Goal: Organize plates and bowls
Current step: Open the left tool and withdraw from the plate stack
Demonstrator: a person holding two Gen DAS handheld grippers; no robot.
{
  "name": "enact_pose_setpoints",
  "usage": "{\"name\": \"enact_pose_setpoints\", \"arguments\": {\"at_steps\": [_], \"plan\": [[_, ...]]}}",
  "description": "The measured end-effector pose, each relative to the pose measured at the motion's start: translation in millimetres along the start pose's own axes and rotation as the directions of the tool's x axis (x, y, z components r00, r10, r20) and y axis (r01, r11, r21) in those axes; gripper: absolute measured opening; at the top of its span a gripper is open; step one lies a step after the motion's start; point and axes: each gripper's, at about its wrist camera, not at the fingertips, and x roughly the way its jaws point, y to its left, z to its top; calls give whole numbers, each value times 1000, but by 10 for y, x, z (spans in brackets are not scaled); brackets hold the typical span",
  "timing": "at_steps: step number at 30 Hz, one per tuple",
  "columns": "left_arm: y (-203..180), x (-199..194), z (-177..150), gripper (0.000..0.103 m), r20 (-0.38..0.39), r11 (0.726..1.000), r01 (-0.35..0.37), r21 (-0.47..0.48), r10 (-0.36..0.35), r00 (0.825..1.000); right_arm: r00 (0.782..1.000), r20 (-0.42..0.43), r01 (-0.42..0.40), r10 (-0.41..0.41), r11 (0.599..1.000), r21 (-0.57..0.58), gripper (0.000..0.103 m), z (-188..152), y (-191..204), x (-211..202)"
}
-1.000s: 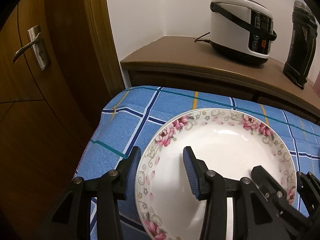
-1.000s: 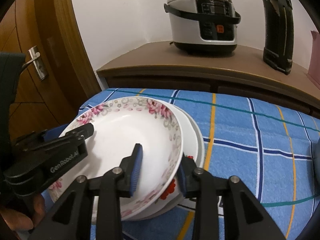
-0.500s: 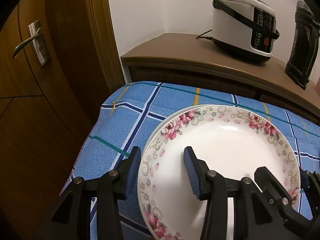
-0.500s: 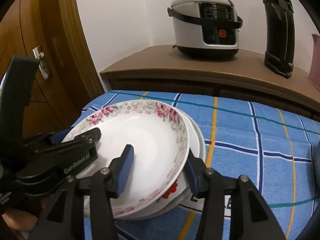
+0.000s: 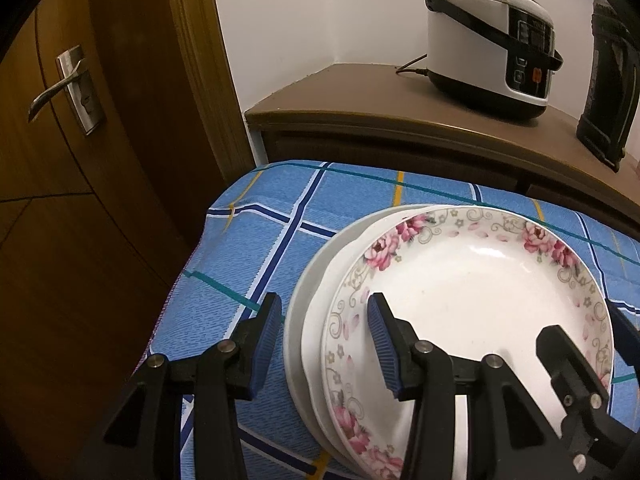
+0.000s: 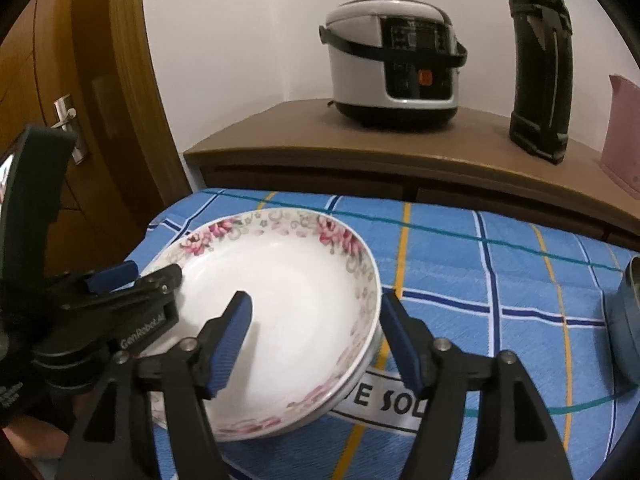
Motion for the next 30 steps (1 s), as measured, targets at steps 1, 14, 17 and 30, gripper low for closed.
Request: {"name": "enact_pose_setpoints", "arguments": {"at_steps": [1, 14, 17, 30], "plan": [[0, -7, -1, 48, 2, 1000, -1, 1, 1, 1000, 1000, 4, 0, 0, 1000, -2, 67, 0, -3, -9], [-43, -345, -40, 61, 47, 1000, -4, -13, 5, 999, 1000, 15, -19, 18, 998, 64, 69, -6, -228, -287], [-111, -484, -72, 69, 76, 1000, -10, -10, 11, 997, 1000, 17, -19, 18, 997, 69, 69, -40, -297, -375], [-547, -815, -298, 69, 70, 997, 76, 25, -78, 995, 998, 45, 40, -45, 992, 116, 71, -187, -685, -864]]}}
